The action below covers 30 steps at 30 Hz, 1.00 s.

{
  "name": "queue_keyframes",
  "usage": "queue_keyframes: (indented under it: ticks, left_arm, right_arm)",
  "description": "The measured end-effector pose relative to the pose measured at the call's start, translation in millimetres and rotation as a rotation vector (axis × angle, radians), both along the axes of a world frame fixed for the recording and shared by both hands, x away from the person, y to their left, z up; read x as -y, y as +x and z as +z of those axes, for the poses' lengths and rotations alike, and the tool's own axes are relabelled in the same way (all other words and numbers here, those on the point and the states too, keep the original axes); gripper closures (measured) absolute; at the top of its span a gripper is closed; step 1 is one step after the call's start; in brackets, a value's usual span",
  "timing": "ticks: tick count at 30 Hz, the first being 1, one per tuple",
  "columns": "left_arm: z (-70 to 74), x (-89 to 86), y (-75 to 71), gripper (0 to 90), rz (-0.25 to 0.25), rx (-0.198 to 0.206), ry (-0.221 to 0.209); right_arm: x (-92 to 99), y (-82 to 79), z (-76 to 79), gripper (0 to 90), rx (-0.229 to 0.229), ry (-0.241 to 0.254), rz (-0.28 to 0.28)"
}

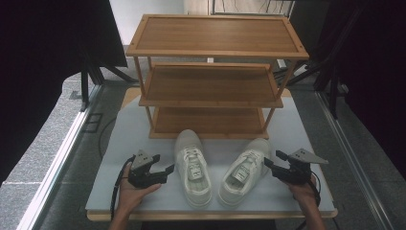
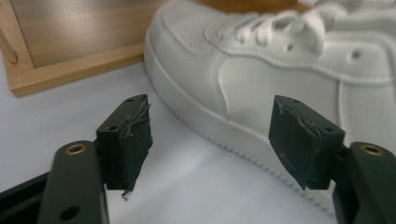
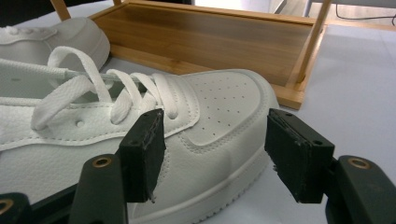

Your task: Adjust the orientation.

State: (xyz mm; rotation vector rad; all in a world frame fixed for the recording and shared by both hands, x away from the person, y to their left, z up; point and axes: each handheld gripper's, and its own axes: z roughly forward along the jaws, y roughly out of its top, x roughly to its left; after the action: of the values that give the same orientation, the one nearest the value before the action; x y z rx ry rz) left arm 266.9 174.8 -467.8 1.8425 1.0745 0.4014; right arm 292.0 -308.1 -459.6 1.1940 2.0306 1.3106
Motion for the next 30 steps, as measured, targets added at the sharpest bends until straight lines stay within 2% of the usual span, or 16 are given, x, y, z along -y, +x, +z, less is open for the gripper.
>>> queue_keyframes:
  ticks: [3, 7, 10, 13, 14, 15, 16, 17, 19, 20, 22, 23, 24, 25, 26, 30]
  left_arm:
    - [0.1, -0.3, 0.5, 33.0, -0.001, 0.005, -0.021]
    - [-1.0, -0.7, 0.3, 35.4, -0.024, -0.004, -0.023]
    - [1.8, -2.4, 2.0, 36.9, -0.058, -0.009, -0.045]
    - [0.4, 0.2, 3.7, 37.2, -0.092, -0.034, -0.038]
    - [0.3, 3.9, 2.7, 36.7, -0.107, -0.040, 0.012]
    - [0.3, 3.9, 2.7, 38.7, -0.107, -0.040, 0.012]
    - [1.6, 14.2, -1.6, 39.5, -0.120, -0.037, 0.159]
    - [3.0, 18.2, -3.7, 39.4, -0.128, -0.032, 0.194]
    - [5.5, 20.5, -5.7, 39.5, -0.141, -0.026, 0.189]
    - [9.3, 20.4, -8.1, 39.6, -0.141, -0.016, 0.161]
    - [12.8, 16.0, -11.3, 40.1, -0.110, 0.013, 0.124]
    - [12.8, 16.0, -11.3, 40.7, -0.110, 0.013, 0.124]
    - [14.7, 11.4, -13.9, 41.0, -0.077, 0.027, 0.114]
    - [14.7, 11.4, -13.9, 41.0, -0.077, 0.027, 0.114]
    - [15.9, 8.6, -15.6, 40.6, -0.064, 0.028, 0.105]
    - [15.5, 7.9, -16.9, 40.4, -0.071, 0.019, 0.078]
  right_arm:
    - [2.5, -3.0, 0.5, 38.1, 0.003, 0.013, -0.016]
    - [2.4, -8.2, 2.6, 38.2, 0.008, 0.016, -0.025]
    - [-2.0, -6.3, 5.8, 38.1, 0.000, 0.009, -0.021]
    - [-9.4, -3.5, 10.0, 38.2, 0.007, 0.022, -0.008]
    - [-12.5, -2.7, 11.3, 38.2, 0.011, 0.019, 0.003]
    - [-12.5, -2.7, 11.3, 38.2, 0.011, 0.019, 0.003]
    - [-19.1, -1.0, 15.3, 38.3, 0.018, 0.001, 0.022]
    - [-21.5, -0.4, 17.1, 38.5, 0.024, -0.005, 0.030]
    - [-24.7, -0.4, 20.1, 38.9, 0.031, -0.004, 0.037]
    - [-31.0, -1.8, 26.7, 39.4, 0.046, 0.009, 0.052]
    - [-40.2, -5.8, 33.7, 39.7, 0.055, 0.017, 0.076]
    - [-44.7, -8.6, 36.0, 39.8, 0.062, 0.011, 0.087]
    - [-49.1, -12.0, 37.7, 39.9, 0.069, 0.006, 0.099]
    - [-49.1, -12.0, 37.7, 39.9, 0.069, 0.006, 0.099]
    - [-56.7, -18.1, 39.1, 40.1, 0.075, 0.006, 0.124]
    - [-70.3, -27.6, 41.9, 40.8, 0.072, -0.019, 0.173]
